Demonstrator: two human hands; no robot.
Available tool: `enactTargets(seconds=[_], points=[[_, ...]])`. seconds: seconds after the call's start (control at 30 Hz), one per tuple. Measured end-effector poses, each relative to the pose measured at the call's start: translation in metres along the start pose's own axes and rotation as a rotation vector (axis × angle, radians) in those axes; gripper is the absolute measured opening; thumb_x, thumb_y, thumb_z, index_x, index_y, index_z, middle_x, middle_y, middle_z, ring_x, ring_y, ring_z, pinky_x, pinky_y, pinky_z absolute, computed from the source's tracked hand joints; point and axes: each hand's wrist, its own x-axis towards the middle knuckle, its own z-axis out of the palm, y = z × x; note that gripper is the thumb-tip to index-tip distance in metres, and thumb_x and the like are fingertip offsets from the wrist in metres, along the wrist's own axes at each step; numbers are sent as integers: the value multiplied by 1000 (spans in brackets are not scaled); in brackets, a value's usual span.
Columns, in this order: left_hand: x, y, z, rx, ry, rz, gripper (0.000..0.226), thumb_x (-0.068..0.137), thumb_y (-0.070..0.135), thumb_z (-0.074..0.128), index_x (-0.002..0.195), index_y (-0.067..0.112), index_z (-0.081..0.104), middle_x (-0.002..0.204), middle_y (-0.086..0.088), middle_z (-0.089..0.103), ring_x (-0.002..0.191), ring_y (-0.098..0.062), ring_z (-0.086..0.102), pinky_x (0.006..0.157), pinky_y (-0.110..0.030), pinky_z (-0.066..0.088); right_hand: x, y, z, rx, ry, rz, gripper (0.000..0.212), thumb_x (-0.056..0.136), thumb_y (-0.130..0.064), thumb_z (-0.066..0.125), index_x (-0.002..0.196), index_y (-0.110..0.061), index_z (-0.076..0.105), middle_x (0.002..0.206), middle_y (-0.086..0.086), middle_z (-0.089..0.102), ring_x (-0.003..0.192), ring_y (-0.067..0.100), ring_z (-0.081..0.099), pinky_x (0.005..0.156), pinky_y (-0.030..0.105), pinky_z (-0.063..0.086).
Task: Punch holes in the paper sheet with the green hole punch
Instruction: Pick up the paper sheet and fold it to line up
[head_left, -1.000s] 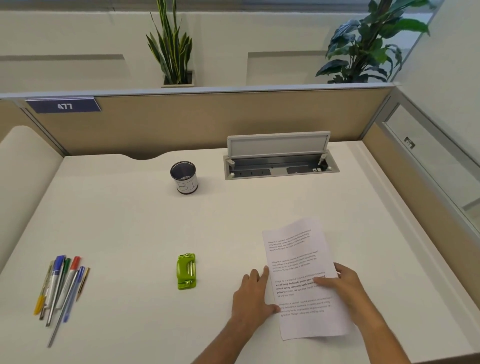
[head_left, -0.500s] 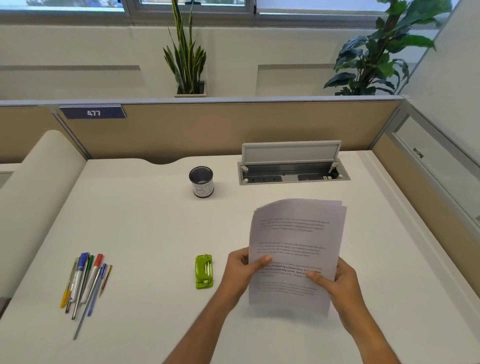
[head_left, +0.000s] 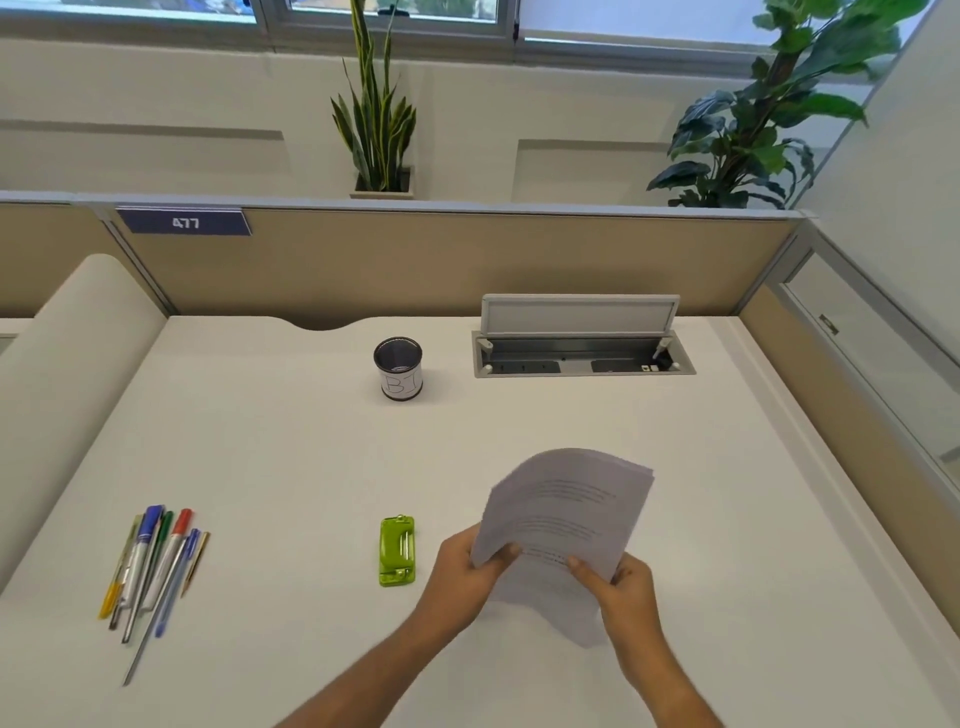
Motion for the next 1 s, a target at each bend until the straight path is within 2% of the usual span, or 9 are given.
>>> enactTargets(seconds=[0.1, 0.23, 0.33, 0.43, 0.57, 0.7, 0.77, 0.9, 1.0], points=[[-4, -8, 14, -116, 82, -40, 14, 97, 29, 75, 109, 34, 81, 109, 7, 84, 101, -14, 80, 88, -41, 66, 3, 3, -1, 30, 67, -2, 9, 89, -3, 80, 97, -8, 82, 93, 11, 85, 84, 29, 80, 77, 39, 63], [-4, -13, 22, -99, 229, -10, 5, 98, 27, 76, 101, 29, 79, 93, 0, 82, 90, -22, 77, 79, -39, 64, 4, -1, -1, -4, 89, -61, 8, 88, -3, 83, 81, -6, 79, 78, 18, 77, 73, 24, 68, 71, 38, 54], [-4, -22, 27, -51, 229, -42, 5, 98, 28, 76, 94, 30, 79, 84, -6, 78, 79, -23, 71, 74, -40, 60, 0, 7, 7, -59, 35, -36, 19, 89, -1, 81, 96, -18, 80, 90, -2, 83, 86, 17, 77, 79, 29, 58], [-5, -23, 25, -30, 205, -25, 18, 99, 27, 75, 103, 45, 79, 99, 9, 83, 97, -14, 78, 86, -32, 62, -5, 7, 9, -77, 31, -65, 33, 91, 1, 79, 111, -26, 75, 101, -11, 83, 97, 9, 77, 85, 29, 59], [-5, -15, 20, -13, 181, 66, 23, 101, 16, 72, 117, 31, 80, 112, 15, 82, 109, -5, 75, 93, -20, 59, -8, 3, 6, -63, 56, -52, 27, 92, -2, 79, 103, -26, 75, 94, -17, 82, 88, 2, 76, 81, 28, 56], [-7, -22, 20, 83, 169, -8, 33, 104, 20, 68, 89, 48, 76, 89, 11, 80, 82, -4, 70, 77, -23, 57, -9, 13, 5, -99, -7, -21, 31, 91, 0, 79, 103, -28, 76, 98, -12, 83, 103, 25, 77, 81, 25, 61], [-4, -21, 12, 155, 169, 31, 32, 104, 22, 68, 81, 44, 73, 75, 15, 74, 67, 0, 59, 65, -19, 50, -7, 8, -2, -89, 19, -46, 29, 86, -1, 83, 102, -25, 76, 97, -10, 84, 104, 30, 78, 80, 25, 63], [9, -7, -20, 511, 91, 294, 30, 98, 5, 61, 100, 31, 75, 87, 23, 75, 79, -2, 68, 70, -26, 53, -15, -39, -31, -180, 162, -407, 74, 77, 6, 89, 137, -28, 62, 142, -4, 68, 132, 17, 64, 109, 36, 52], [13, 12, -34, 844, 100, 410, 48, 77, 9, 46, 104, 34, 78, 92, 14, 80, 81, -13, 72, 72, -33, 56, -21, -75, -52, -549, 148, -658, 88, 77, -3, 90, 153, -24, 50, 158, -9, 54, 147, 12, 48, 119, 34, 37]])
